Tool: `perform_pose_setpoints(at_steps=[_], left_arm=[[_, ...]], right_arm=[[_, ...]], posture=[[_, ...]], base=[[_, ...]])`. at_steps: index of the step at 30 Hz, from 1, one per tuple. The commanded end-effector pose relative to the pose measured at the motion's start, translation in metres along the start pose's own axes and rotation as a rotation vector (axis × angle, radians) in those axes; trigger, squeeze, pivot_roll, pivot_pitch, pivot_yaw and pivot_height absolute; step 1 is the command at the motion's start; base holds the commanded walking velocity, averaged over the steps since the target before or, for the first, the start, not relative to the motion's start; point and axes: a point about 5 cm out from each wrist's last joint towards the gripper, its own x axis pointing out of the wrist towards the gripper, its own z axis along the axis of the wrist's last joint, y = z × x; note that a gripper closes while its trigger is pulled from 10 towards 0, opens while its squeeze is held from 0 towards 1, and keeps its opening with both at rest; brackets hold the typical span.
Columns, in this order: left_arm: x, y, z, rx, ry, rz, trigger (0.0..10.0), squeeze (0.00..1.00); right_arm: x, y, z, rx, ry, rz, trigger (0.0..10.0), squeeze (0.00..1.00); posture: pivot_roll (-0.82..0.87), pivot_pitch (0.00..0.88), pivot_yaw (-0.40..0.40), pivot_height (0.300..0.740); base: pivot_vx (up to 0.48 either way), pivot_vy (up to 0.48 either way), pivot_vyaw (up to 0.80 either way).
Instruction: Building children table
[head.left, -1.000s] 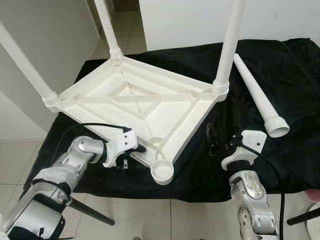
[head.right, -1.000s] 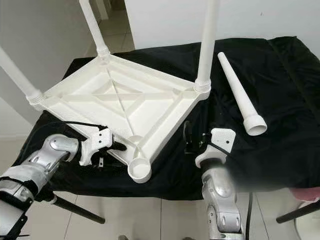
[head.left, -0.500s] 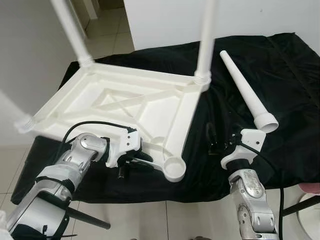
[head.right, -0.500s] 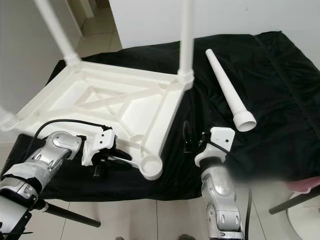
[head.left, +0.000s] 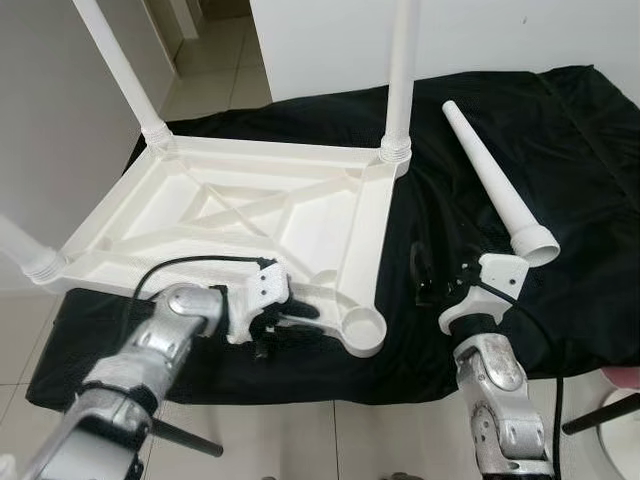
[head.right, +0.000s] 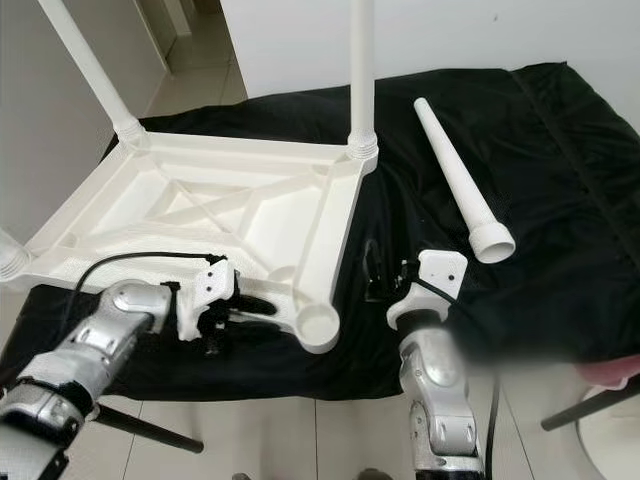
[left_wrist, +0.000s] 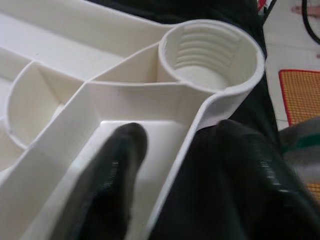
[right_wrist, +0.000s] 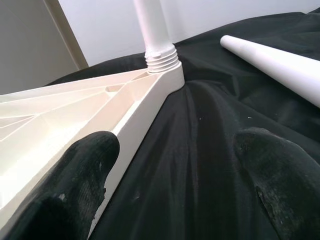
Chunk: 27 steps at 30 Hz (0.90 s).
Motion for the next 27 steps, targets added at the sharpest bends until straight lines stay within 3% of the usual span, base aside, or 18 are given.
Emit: perform_pose_setpoints(at_steps=[1,4,5,6,14,15,18,27], left_arm=[[-0.004,0.001,0.002,0.003,-0.014,0.076,10.0,1.00],[-0.004,0.002,0.005,0.019,-0.023,0.108,10.0,1.00],[-0.004,0.002,0.007,0.023,-0.031,0.126,10.0,0.64],[-0.005,0.001,0.010,0.012,-0.045,0.145,10.0,0.00],[-0.010,0.001,0.026,-0.015,-0.131,0.228,10.0,0.00],[-0.012,0.002,0.042,-0.032,-0.199,0.298,10.0,0.00],[-0.013,0.002,0.052,-0.042,-0.236,0.334,10.0,0.00],[-0.005,-0.002,0.073,-0.080,-0.339,0.407,10.0,0.00]], right_arm=[[0.002,0.006,-0.003,0.005,0.001,0.019,10.0,0.00],[0.003,0.007,-0.003,0.005,-0.001,0.020,10.0,0.00],[0.003,0.007,-0.003,0.004,-0.003,0.020,10.0,0.00],[0.004,0.006,-0.003,0.004,-0.003,0.018,10.0,0.00],[0.005,0.006,-0.005,-0.001,-0.005,0.009,10.0,0.00],[0.008,0.004,-0.005,-0.009,-0.009,-0.017,10.0,0.00],[0.011,0.002,-0.006,-0.014,-0.011,-0.041,10.0,0.00],[0.013,-0.009,-0.012,-0.053,0.013,-0.152,10.0,0.00]], posture=[[-0.09,0.084,0.149,0.740],[-0.09,0.084,0.149,0.740],[-0.09,0.084,0.149,0.740],[-0.08,0.077,0.144,0.740],[-0.08,0.067,0.138,0.740],[-0.07,0.059,0.132,0.740],[-0.06,0.057,0.128,0.740],[-0.06,0.055,0.113,0.740]], base=[[0.000,0.000,0.00],[0.000,0.000,0.00],[0.000,0.000,0.00],[0.000,0.000,0.00],[0.000,0.000,0.00],[0.000,0.000,0.00],[0.000,0.000,0.00],[0.000,0.000,0.00]])
